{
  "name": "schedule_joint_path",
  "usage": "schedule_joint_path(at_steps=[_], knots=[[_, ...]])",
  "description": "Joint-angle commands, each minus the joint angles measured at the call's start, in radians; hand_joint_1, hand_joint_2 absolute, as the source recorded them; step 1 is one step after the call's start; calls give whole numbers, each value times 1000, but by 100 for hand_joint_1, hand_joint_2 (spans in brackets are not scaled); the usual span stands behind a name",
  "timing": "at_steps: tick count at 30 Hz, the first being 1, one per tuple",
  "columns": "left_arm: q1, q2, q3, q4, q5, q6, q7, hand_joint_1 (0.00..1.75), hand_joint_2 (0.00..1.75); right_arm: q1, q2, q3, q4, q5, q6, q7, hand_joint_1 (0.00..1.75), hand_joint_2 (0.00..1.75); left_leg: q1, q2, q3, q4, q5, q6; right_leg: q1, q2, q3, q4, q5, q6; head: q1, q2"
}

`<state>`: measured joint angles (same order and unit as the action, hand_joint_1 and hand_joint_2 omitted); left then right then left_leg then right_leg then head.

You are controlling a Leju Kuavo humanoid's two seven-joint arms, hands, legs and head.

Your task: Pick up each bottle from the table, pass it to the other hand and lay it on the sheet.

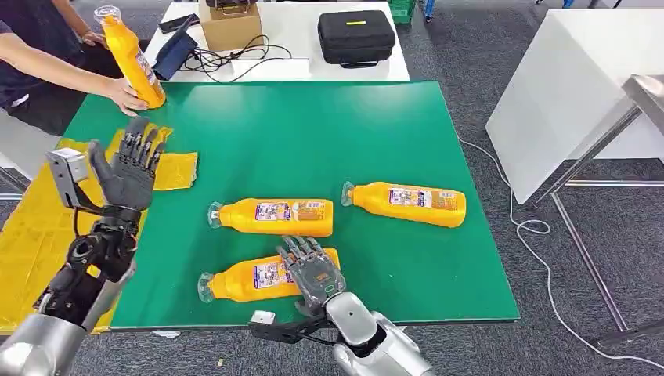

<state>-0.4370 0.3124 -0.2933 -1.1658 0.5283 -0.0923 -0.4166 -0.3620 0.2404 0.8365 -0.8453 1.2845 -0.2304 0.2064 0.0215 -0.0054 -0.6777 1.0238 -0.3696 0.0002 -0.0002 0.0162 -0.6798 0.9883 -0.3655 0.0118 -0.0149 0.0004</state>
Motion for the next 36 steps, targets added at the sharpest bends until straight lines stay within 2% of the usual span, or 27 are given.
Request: schedule_joint_path(at_steps=[1,6,9,13,16,17,18,24,25,28,33,36], knots=[[114,-138,126,-143,-85,8,41,0,0,59,-1,-88,-18,55,49,19,0,175,-2,-2,7,-2,-2,2,-1,-4,7,-1,-3,1,0,0],[133,-166,186,-151,-127,-35,51,0,0,76,1,-112,-29,77,77,18,0,175,-1,-1,3,-1,-1,1,-1,-3,3,-1,-1,1,0,0],[134,-181,204,-158,-148,-51,59,0,0,81,2,-117,-16,77,97,10,0,175,-2,-3,8,-2,-3,2,-1,-5,8,-1,-4,1,0,0],[132,-180,205,-158,-149,-51,59,0,0,83,1,-115,-14,79,94,8,0,175,-1,-2,3,-1,-1,1,0,-3,4,-1,-1,1,0,0],[125,-178,204,-148,-151,-54,60,0,0,77,3,-114,6,80,107,8,0,175,-2,-2,7,-2,-2,1,-1,-4,7,-1,-3,1,0,0],[121,-176,205,-145,-152,-56,60,0,0,76,3,-116,17,79,116,9,148,175,-1,-2,5,-2,-1,1,-1,-3,6,-1,-2,1,0,0],[114,-169,200,-137,-153,-60,61,0,0,76,3,-122,38,73,124,9,175,175,-1,-2,4,-1,-1,1,-1,-3,4,-1,-1,1,0,0],[136,-159,200,-154,-139,-78,52,0,0,96,-13,-157,95,48,107,2,175,175,-2,-3,10,-4,-2,1,-1,-6,10,-2,-3,1,0,0],[137,-158,196,-157,-140,-79,52,0,0,100,-17,-163,94,46,111,0,175,175,-1,-2,6,-2,-1,1,-1,-4,6,-2,-2,1,0,0],[116,-141,186,-132,-138,-79,49,0,0,104,-25,-170,96,48,110,-3,175,175,-1,-4,10,-3,-1,2,-1,-5,11,-3,-3,1,0,0],[14,-73,125,8,-84,-116,11,0,0,120,-36,-213,105,43,102,-2,175,175,-1,-6,10,-3,-1,1,0,-7,11,-2,-3,1,0,0],[-13,-64,107,34,-71,-120,4,0,0,129,-47,-224,101,50,100,-3,175,175,-1,-7,9,-3,0,1,0,-8,9,-2,-4,3,0,0]])
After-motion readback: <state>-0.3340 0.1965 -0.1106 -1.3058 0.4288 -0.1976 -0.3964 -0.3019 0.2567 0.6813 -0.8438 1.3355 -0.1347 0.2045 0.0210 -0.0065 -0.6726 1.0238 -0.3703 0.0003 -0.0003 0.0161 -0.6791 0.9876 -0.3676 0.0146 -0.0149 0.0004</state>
